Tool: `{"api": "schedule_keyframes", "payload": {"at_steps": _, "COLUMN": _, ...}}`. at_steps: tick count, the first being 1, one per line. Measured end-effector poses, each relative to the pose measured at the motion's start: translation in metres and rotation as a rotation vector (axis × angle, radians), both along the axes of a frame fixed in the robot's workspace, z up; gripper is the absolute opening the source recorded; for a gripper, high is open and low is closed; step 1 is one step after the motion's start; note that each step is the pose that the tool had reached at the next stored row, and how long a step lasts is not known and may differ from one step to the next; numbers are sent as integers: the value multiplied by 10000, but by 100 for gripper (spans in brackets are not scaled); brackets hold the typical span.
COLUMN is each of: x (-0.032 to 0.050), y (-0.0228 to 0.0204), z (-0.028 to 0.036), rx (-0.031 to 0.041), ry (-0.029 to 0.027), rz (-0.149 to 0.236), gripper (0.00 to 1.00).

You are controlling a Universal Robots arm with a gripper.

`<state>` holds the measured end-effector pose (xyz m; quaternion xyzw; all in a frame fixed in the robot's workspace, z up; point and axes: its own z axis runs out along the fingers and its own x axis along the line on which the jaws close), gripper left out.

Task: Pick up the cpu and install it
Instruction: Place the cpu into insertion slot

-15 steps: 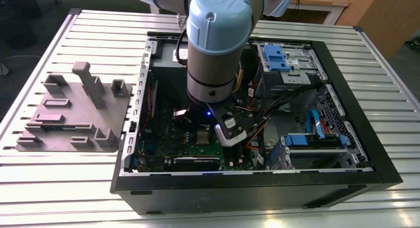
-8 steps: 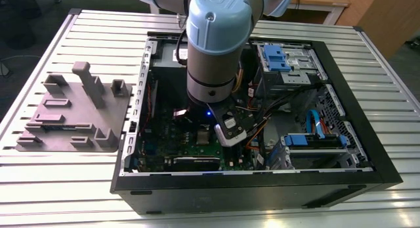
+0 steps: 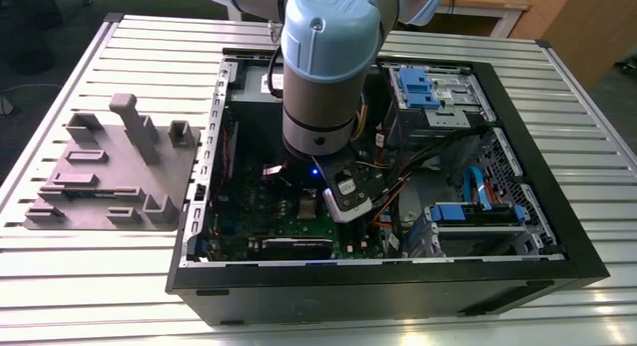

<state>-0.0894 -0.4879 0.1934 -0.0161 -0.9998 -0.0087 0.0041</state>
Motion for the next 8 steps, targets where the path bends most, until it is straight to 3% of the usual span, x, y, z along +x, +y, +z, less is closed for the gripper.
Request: {"api": "schedule_keyframes", "payload": {"at_steps": 8, "x": 0, "y": 0, "z": 8, "rx": 2, "ry": 0, "rz": 0, "gripper": 36}}
